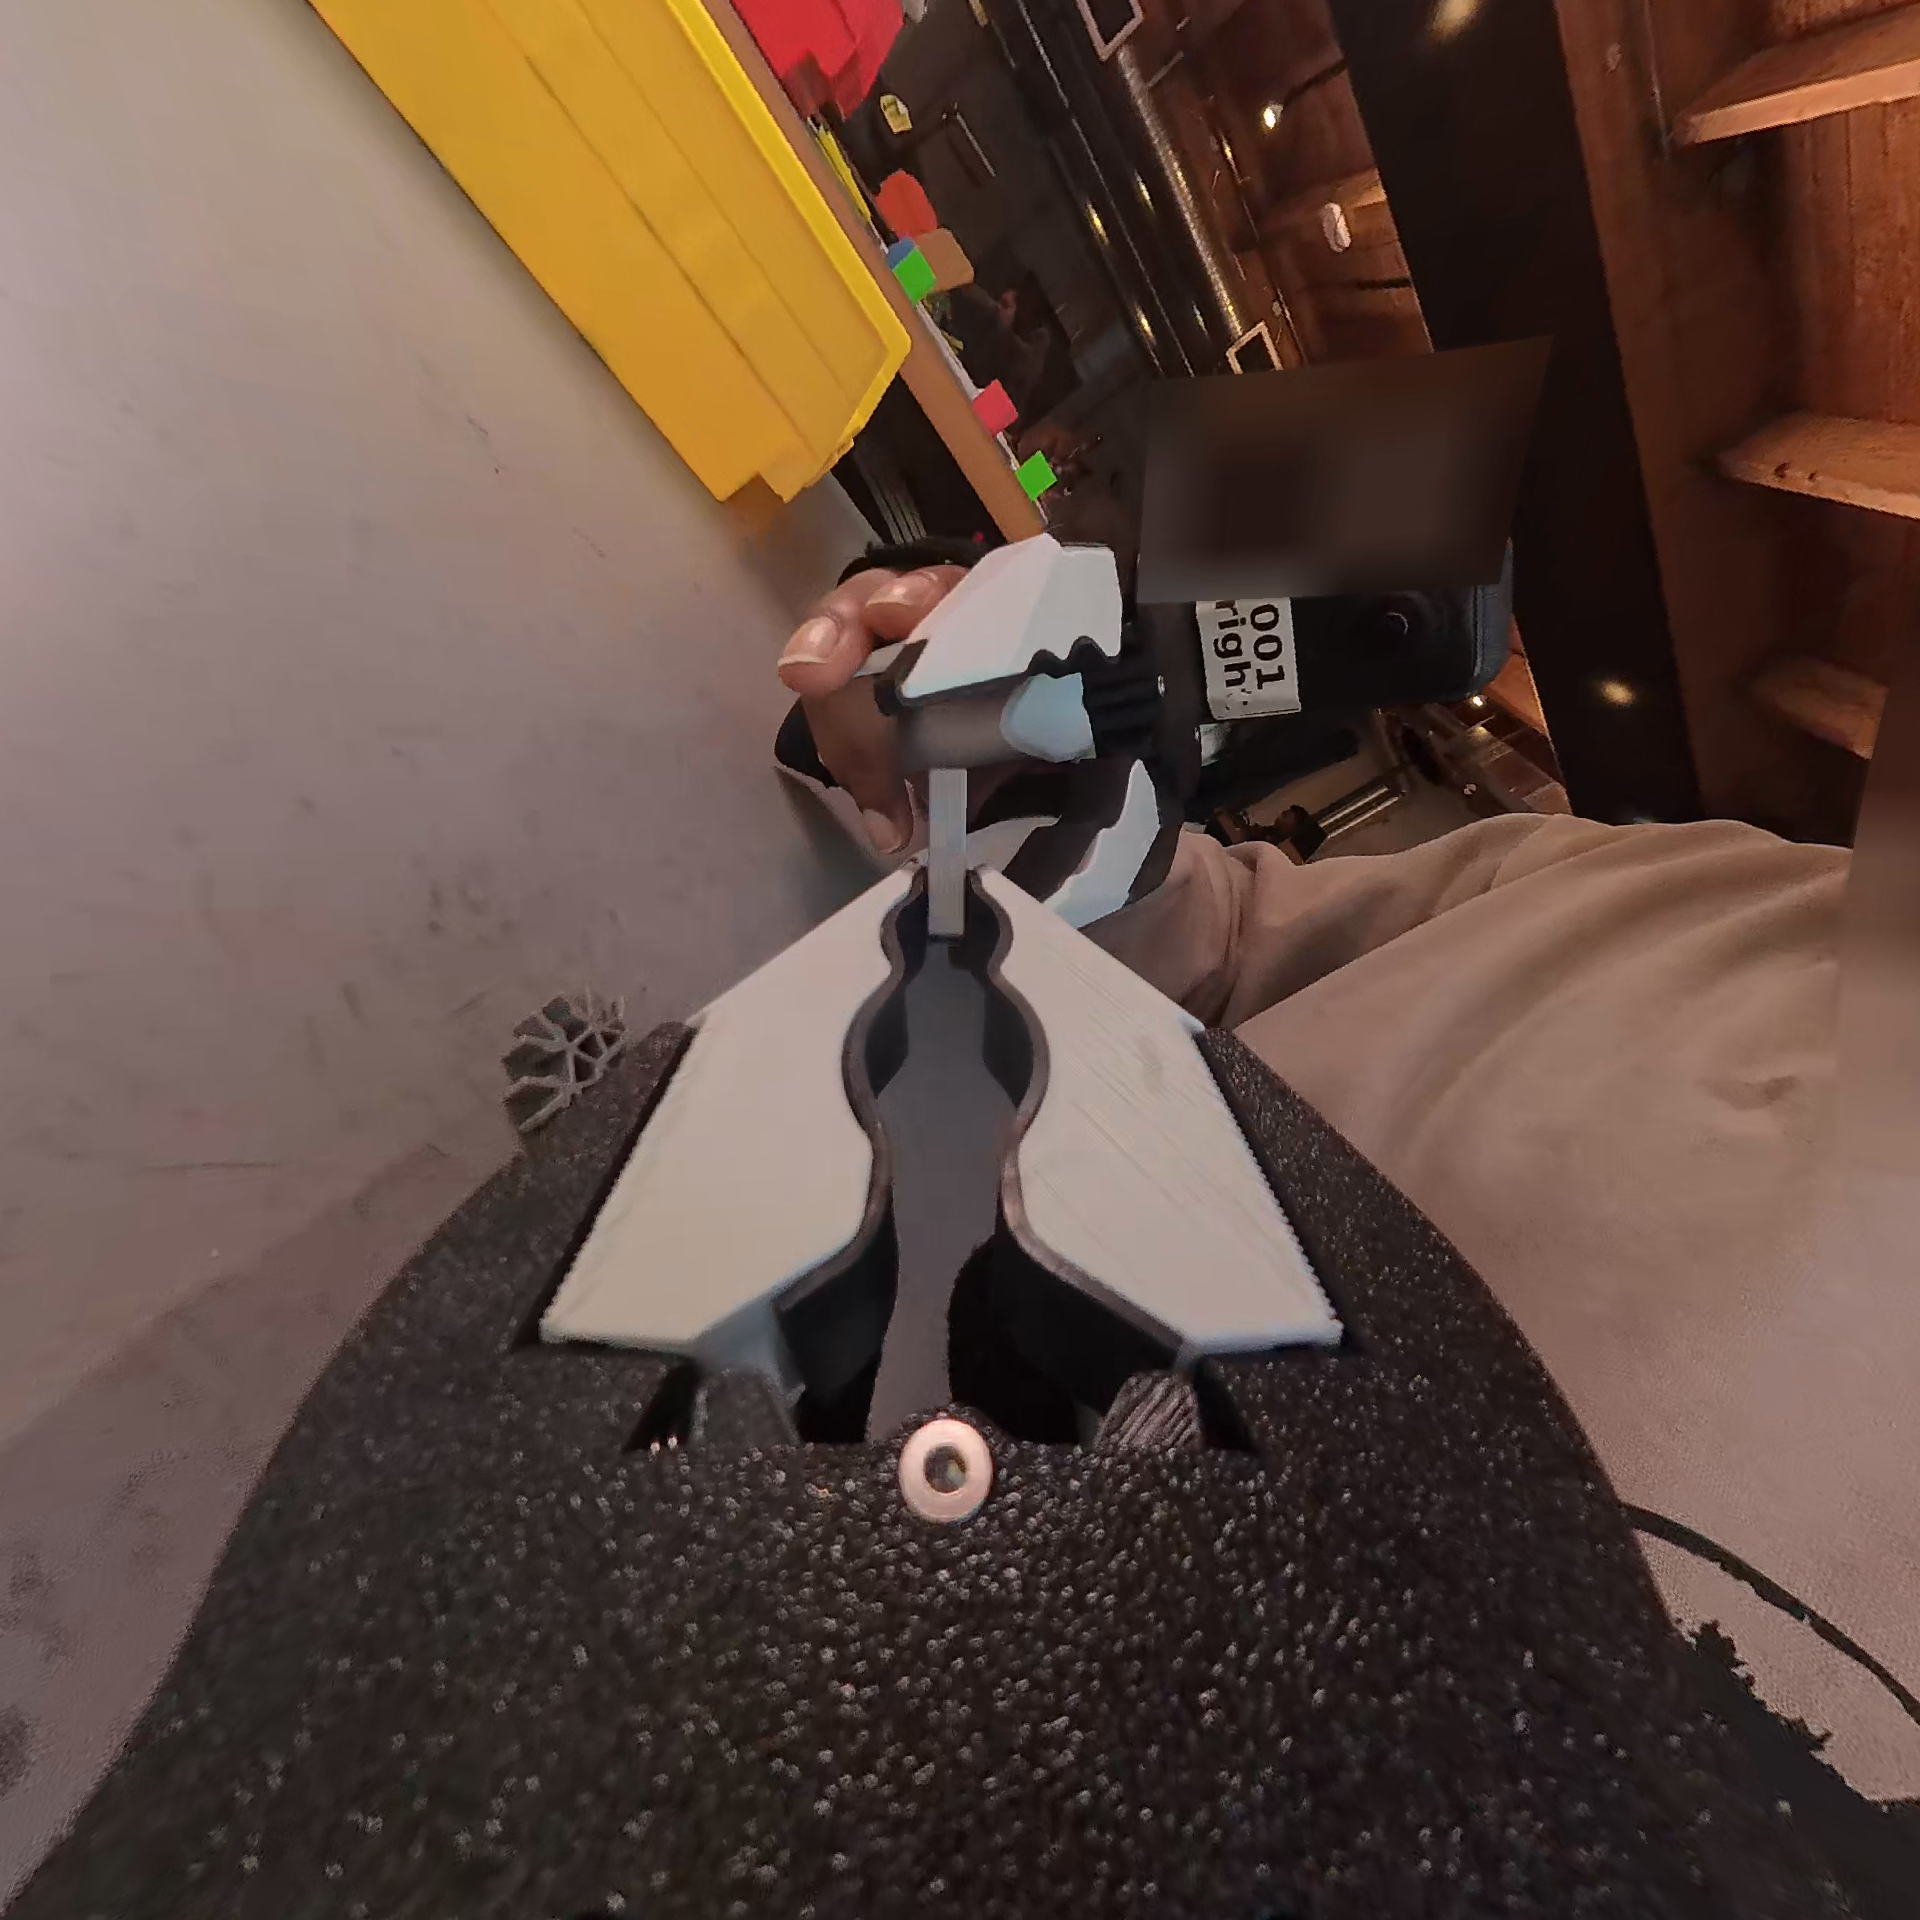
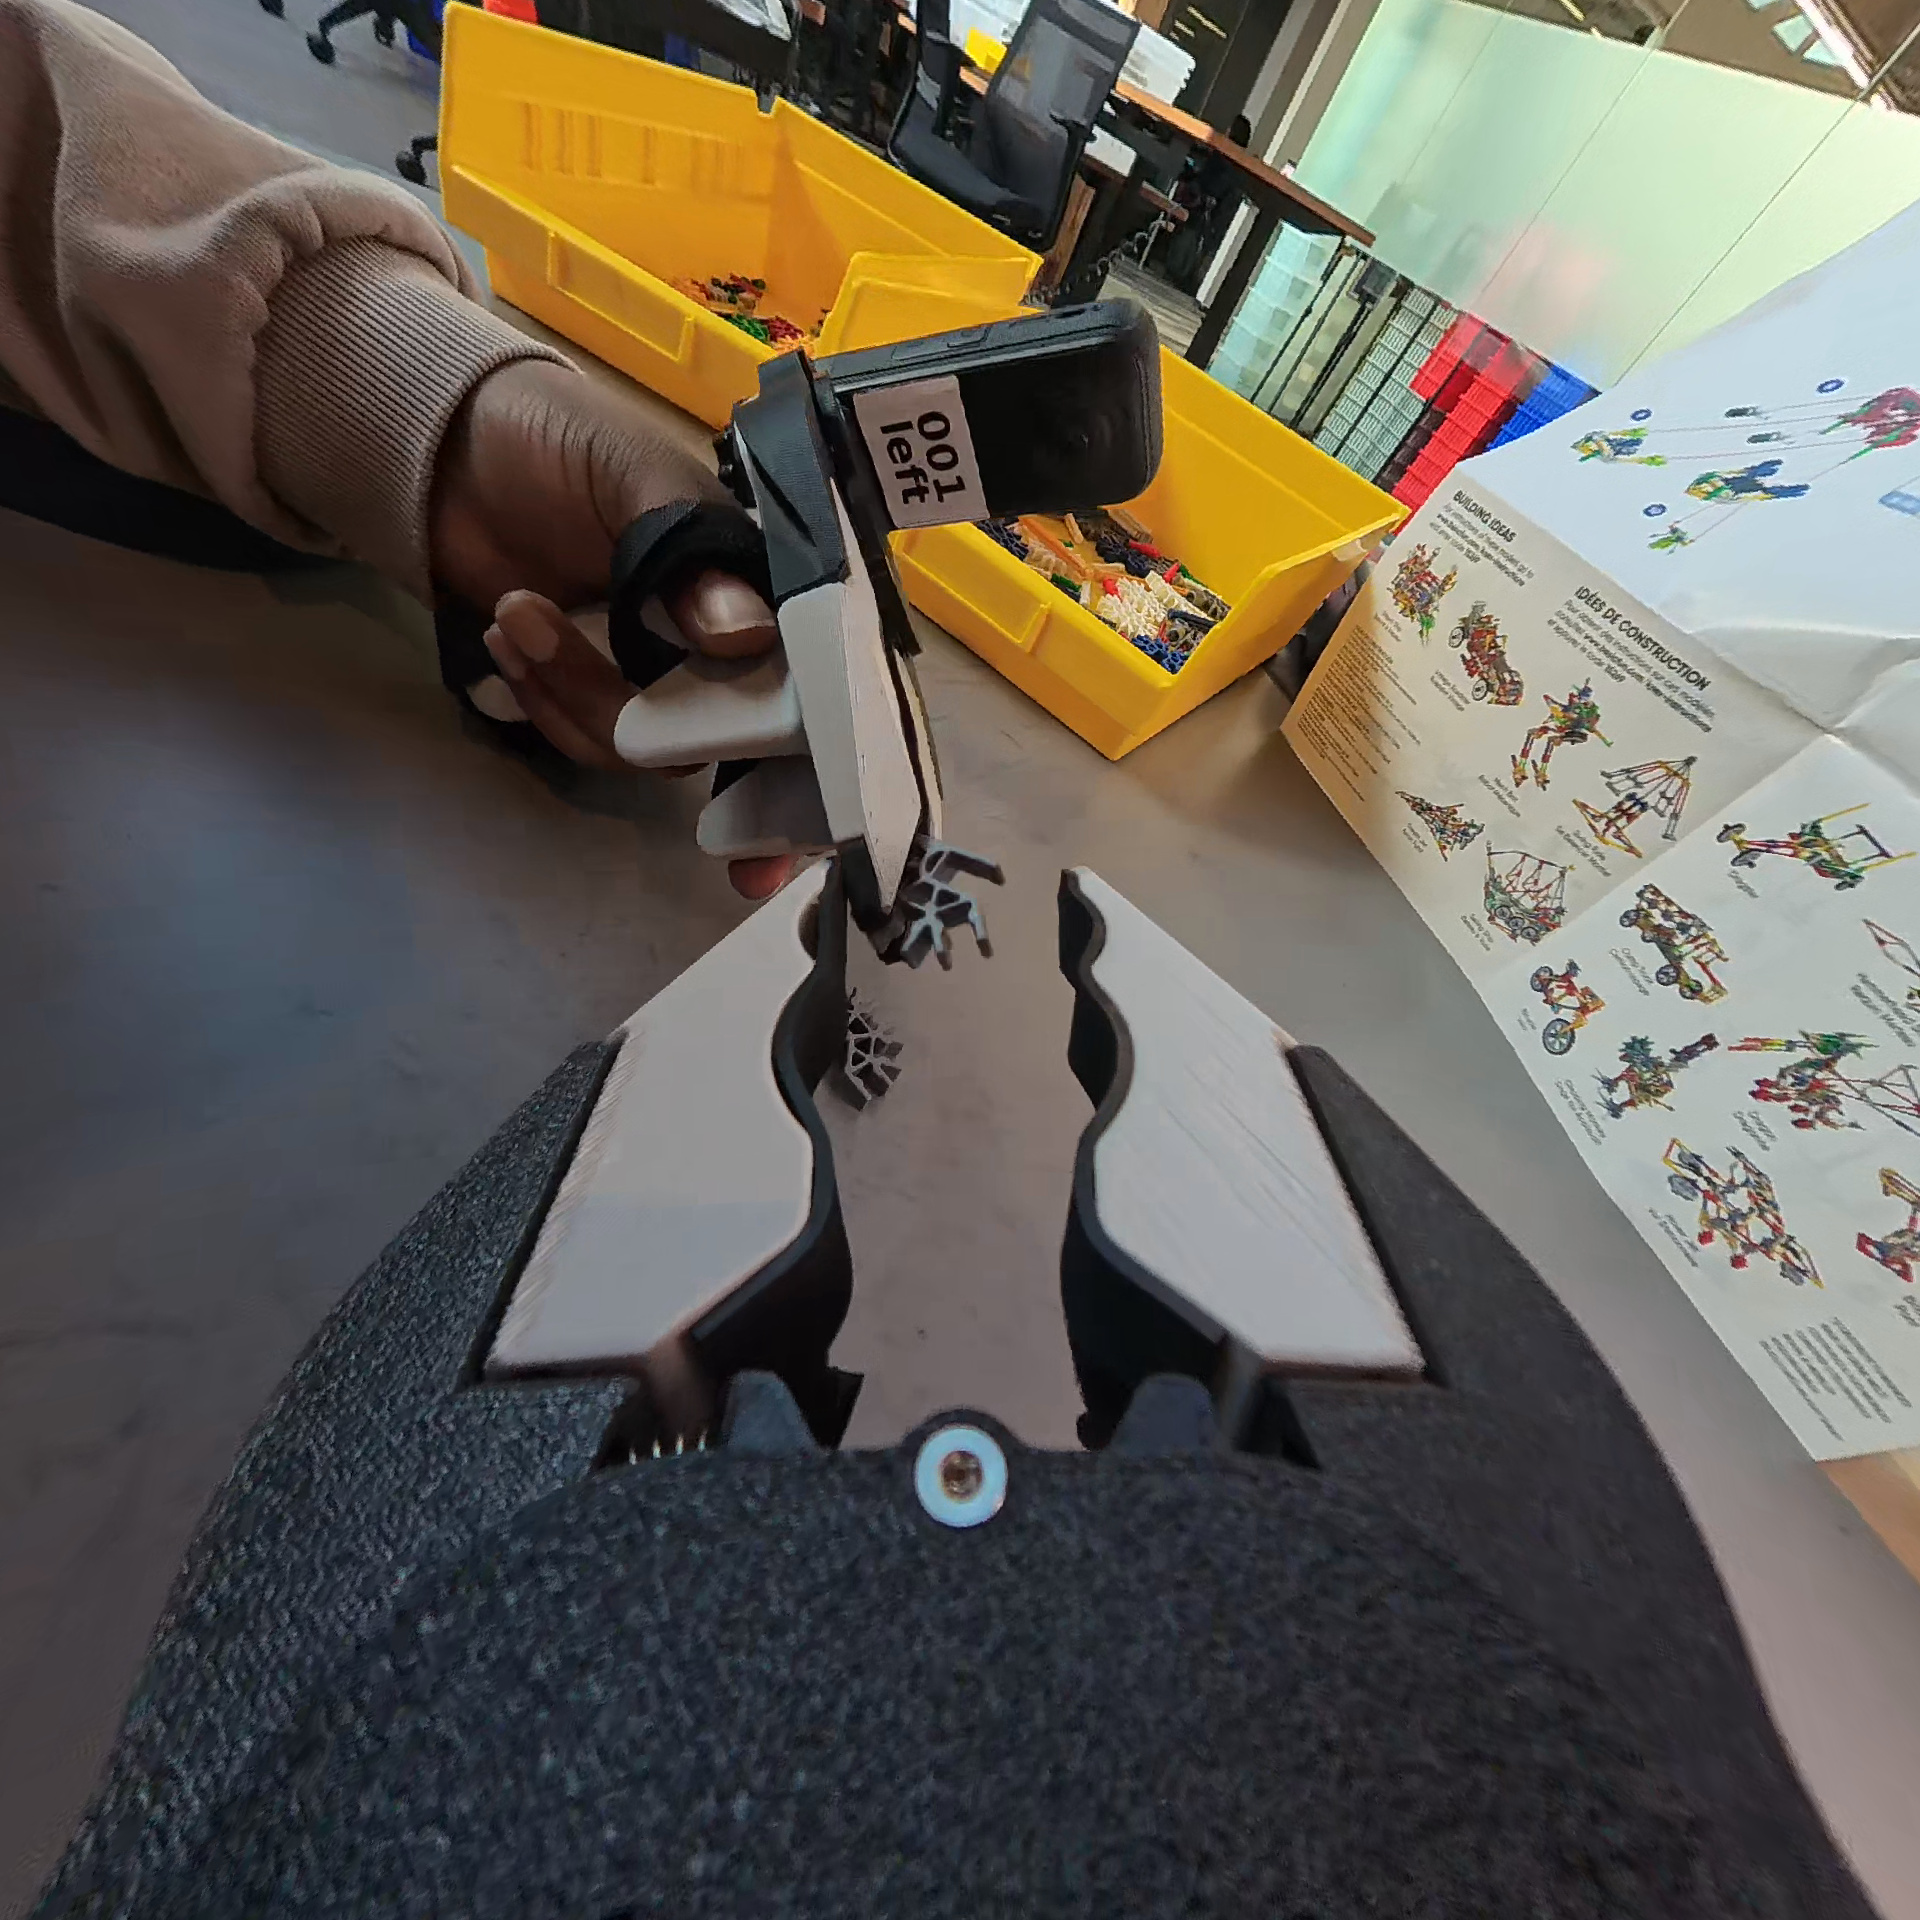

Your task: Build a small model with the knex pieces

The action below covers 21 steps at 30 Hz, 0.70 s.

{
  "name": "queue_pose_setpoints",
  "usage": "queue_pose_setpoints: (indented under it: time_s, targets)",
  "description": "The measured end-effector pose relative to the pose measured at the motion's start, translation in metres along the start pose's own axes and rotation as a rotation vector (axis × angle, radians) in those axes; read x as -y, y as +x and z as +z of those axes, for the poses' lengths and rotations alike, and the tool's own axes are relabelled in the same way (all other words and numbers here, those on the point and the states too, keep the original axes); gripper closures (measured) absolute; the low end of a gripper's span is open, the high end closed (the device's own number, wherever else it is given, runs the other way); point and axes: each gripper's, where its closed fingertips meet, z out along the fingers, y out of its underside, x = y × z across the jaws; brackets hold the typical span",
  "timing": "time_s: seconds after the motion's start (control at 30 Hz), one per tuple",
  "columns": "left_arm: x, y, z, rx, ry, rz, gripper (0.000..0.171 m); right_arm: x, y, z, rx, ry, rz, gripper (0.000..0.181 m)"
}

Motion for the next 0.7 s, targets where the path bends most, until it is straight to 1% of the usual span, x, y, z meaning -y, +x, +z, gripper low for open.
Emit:
queue_pose_setpoints:
  time_s: [0.07, 0.1, 0.4, 0.6, 0.7]
  targets:
    - [-0.001, -0.002, 0.000, 0.005, -0.002, -0.026, 0.166, -0.002, -0.005, 0.001, 0.024, -0.015, -0.013, 0.153]
    - [-0.002, -0.002, -0.001, 0.000, -0.007, -0.035, 0.166, -0.002, -0.006, 0.002, 0.026, -0.016, -0.019, 0.154]
    - [-0.003, -0.007, -0.009, 0.030, -0.038, -0.045, 0.166, -0.001, -0.007, 0.001, 0.020, -0.012, -0.045, 0.154]
    - [-0.009, -0.002, -0.005, -0.009, -0.062, -0.066, 0.166, 0.002, -0.015, 0.001, 0.049, -0.004, -0.083, 0.157]
    - [-0.008, 0.001, -0.004, -0.041, -0.057, -0.083, 0.166, 0.005, -0.015, -0.001, 0.060, 0.008, -0.071, 0.158]
